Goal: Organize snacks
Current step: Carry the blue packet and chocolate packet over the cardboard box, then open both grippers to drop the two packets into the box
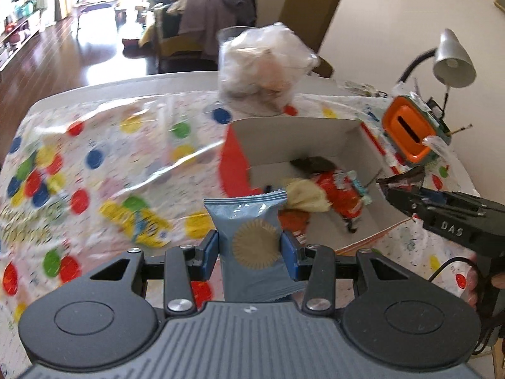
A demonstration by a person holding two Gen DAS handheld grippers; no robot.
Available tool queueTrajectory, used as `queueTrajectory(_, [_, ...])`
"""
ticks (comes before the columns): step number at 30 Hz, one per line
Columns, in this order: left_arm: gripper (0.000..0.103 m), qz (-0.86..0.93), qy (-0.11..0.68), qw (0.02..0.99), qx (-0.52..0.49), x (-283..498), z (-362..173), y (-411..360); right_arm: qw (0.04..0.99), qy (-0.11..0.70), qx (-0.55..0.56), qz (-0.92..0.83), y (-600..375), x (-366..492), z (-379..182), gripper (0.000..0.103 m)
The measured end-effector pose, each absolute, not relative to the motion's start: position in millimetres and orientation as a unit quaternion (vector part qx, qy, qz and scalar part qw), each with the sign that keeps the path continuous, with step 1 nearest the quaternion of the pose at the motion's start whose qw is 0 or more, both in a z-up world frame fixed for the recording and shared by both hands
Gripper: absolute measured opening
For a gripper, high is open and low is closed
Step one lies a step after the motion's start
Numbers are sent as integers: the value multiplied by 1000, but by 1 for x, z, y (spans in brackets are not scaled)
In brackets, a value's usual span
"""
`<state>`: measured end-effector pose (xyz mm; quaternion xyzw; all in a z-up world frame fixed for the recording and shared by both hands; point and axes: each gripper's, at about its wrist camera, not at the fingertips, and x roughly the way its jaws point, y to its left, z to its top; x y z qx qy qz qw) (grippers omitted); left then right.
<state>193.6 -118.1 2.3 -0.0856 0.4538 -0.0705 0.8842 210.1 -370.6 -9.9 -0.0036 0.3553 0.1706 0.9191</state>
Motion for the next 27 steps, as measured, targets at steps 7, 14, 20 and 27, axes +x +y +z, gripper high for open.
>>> queueTrajectory(7, [42,-85,465,878,-77,228,-2,-161,918,365,-15,155,-405,233,-21,33])
queueTrajectory(14, [42,-78,489,865,-75,271,-13,-191,910,381,-14,163,-424,262,-31,33])
queueTrajectory(20, [42,-54,515,852,-79,305,-28,-200,898,400,-24,183,-416,293,-43,33])
queueTrajectory(27, [42,-21,532,844,-69,334,-44,-205,881,424,-43,206,-395,325,-59,33])
